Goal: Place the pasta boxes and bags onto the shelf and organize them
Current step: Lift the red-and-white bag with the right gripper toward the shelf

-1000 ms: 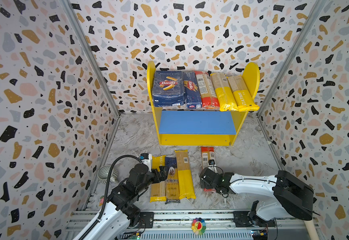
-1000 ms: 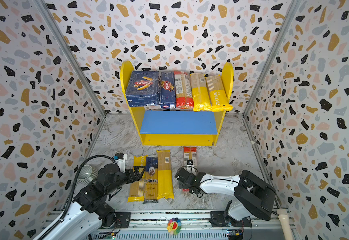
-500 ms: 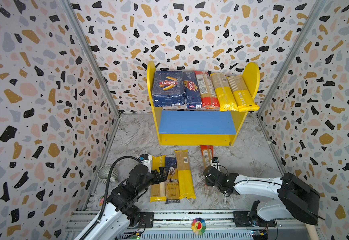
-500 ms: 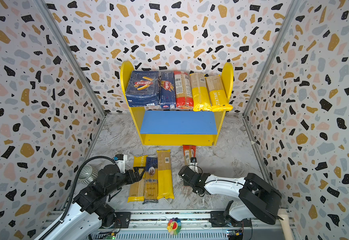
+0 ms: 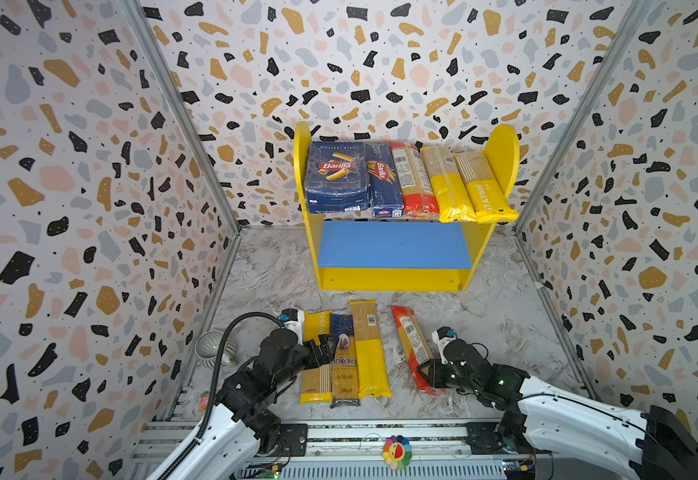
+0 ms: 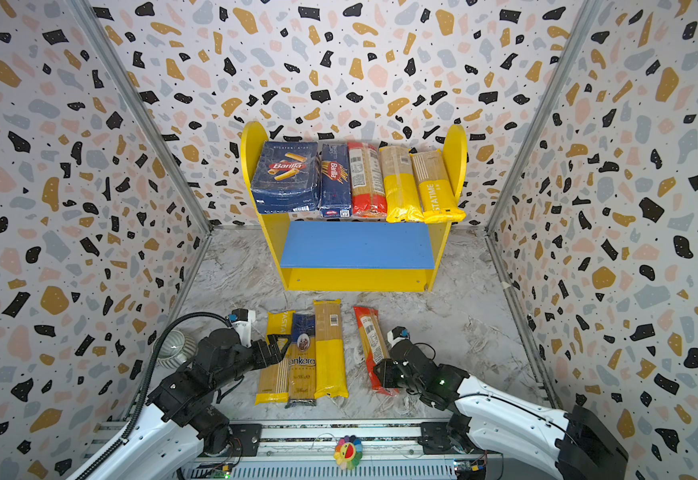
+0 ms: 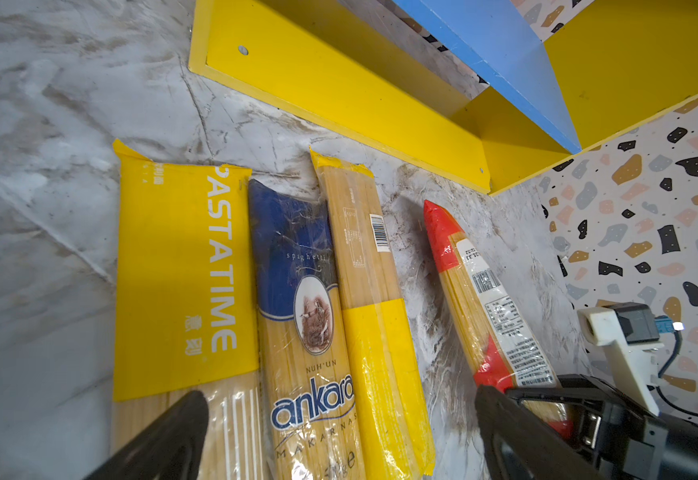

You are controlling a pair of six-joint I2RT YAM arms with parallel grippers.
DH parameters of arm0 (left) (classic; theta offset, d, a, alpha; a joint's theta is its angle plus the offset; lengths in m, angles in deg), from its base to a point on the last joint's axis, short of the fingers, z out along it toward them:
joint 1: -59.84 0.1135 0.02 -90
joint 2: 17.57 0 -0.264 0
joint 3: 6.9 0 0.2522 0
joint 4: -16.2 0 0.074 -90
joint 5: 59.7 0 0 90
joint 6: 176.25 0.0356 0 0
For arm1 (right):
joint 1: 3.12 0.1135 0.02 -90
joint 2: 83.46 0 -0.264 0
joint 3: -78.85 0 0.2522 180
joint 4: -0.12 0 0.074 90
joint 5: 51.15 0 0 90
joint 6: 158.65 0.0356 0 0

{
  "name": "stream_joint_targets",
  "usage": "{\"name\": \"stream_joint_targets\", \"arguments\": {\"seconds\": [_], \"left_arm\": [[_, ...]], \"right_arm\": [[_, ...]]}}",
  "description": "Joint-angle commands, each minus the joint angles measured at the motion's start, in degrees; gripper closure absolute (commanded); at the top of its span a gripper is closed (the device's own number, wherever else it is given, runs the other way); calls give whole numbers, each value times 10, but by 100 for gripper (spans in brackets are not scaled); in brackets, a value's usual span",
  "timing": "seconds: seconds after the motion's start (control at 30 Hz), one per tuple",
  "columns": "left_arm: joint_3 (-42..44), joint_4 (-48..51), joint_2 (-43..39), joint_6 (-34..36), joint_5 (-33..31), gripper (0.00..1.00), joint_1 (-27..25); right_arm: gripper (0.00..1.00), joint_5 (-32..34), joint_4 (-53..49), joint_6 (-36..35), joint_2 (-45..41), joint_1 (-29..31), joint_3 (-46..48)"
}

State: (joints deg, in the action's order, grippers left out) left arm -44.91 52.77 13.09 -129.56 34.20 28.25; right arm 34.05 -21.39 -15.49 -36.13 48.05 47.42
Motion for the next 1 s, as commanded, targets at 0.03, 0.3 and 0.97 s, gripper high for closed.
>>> {"name": "stream_joint_targets", "arguments": {"seconds": [0.03,0.3,0.97], "left_arm": [[-34,1,9,1,-9,0,1],[-63,8,37,7,-23,0,1],[-97,7,51,-1,-16,0,1]], "right_arm": [[92,-80,78,-2,-52,-32,-7],[95,-112,85,-8,-82,-36,-39],[96,-138,184,-102,87,-105,-257]]}}
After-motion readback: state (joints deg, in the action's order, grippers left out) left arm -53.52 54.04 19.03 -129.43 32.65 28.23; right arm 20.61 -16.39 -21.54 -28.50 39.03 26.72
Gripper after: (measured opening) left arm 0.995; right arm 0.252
